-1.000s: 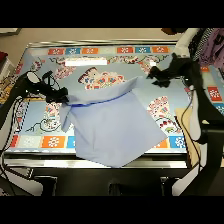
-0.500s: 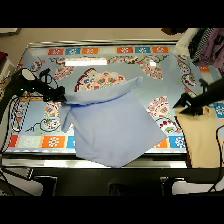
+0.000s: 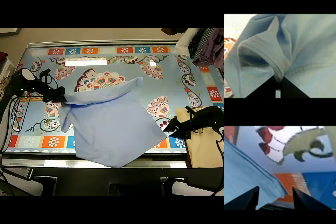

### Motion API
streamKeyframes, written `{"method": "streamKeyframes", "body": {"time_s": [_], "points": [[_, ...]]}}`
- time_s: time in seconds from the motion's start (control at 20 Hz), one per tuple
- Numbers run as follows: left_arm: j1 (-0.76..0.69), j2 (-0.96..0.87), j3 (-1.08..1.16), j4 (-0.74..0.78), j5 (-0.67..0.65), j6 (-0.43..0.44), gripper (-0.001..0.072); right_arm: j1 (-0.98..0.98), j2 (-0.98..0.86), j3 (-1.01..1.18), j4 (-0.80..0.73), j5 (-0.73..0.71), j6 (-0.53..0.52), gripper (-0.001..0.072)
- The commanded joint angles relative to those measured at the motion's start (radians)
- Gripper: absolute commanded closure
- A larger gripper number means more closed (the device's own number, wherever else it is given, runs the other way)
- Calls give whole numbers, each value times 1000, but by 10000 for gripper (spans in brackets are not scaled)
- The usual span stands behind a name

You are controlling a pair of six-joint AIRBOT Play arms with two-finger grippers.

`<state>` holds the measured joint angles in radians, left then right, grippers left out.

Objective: Fold the clothes and pants, and hang the long-sleeved shirts on hangers.

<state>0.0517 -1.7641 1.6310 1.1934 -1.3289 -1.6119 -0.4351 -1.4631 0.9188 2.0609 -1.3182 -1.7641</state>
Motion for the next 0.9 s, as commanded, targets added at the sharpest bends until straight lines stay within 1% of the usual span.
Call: {"method": "streamKeyframes", "body": {"time_s": [0.0,0.1,0.15,0.3,0.35,0.4,0.5,0.55,0.65,0.7,0.75,0.85], "points": [[1,0,1,0,1,0,682,0,4,-38,26,32,-24,234],[1,0,1,0,5,0,683,0,4,-44,32,43,-20,235],[0,0,1,0,6,0,682,0,4,-47,42,51,-20,254],[1,0,1,0,10,0,682,32,3,-48,63,60,-34,487],[1,-1,1,0,11,0,682,60,3,-47,64,63,-36,609],[1,-2,1,0,11,0,682,90,4,-47,77,68,-35,674],[1,-2,1,0,10,0,682,121,4,-8,102,90,-23,676],[1,-2,1,0,9,0,682,121,3,53,89,109,19,676],[1,-2,1,0,8,0,682,121,3,251,-21,179,166,676],[1,-2,1,0,8,0,682,121,-1,375,-78,238,256,676],[-2,-2,1,0,8,0,682,122,-13,489,-107,298,314,676],[-10,-2,1,0,8,0,682,123,-71,705,-109,409,406,677]]}}
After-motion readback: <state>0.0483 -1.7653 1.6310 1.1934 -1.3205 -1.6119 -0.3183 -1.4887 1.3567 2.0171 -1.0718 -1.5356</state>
